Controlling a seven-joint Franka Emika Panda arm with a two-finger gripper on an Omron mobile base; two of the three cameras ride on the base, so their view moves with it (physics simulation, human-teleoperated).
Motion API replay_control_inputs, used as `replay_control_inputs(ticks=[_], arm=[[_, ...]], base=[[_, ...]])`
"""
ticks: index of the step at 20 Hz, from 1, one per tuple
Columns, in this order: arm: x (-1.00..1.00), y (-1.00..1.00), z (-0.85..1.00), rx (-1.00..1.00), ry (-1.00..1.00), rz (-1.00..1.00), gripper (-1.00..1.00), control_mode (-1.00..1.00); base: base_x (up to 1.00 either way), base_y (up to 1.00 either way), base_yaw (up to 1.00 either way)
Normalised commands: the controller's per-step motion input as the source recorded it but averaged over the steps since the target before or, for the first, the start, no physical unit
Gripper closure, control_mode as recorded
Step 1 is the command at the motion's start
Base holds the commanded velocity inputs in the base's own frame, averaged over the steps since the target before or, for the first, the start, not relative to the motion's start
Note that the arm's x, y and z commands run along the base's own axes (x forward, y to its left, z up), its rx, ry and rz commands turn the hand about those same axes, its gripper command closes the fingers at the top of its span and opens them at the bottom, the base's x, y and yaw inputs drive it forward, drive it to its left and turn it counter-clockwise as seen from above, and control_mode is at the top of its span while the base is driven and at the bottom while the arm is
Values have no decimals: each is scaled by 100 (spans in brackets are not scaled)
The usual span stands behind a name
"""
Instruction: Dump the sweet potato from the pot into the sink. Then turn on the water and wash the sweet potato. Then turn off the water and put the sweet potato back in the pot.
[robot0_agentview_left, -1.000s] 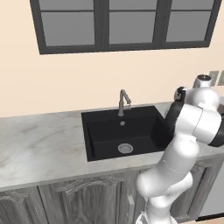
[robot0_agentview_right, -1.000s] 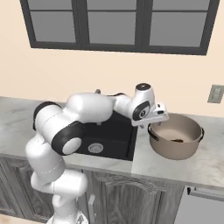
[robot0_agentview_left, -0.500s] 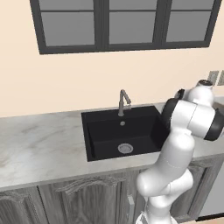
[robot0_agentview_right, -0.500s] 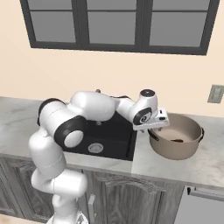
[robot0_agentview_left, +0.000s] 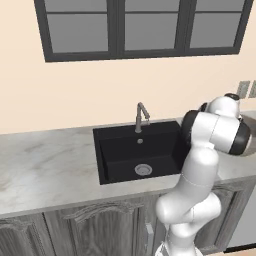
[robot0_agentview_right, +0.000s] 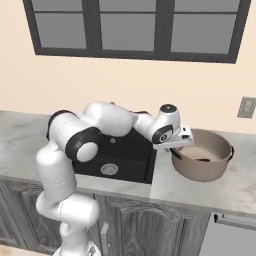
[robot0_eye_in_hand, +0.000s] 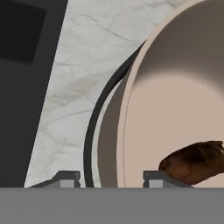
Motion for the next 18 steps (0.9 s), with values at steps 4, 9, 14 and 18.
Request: replay_control_inputs(ticks=[4,9,14,18], arm=[[0,2,-13,0,-1,0,100,-100],[-35,43,66,0,-17,0,100,-100],[-40,79,100,0,-15,1,100,-100],[-30,98,100,0,-7,3,100,-100]], base=[[0,0,0],[0,0,0],[0,0,0],[0,0,0]])
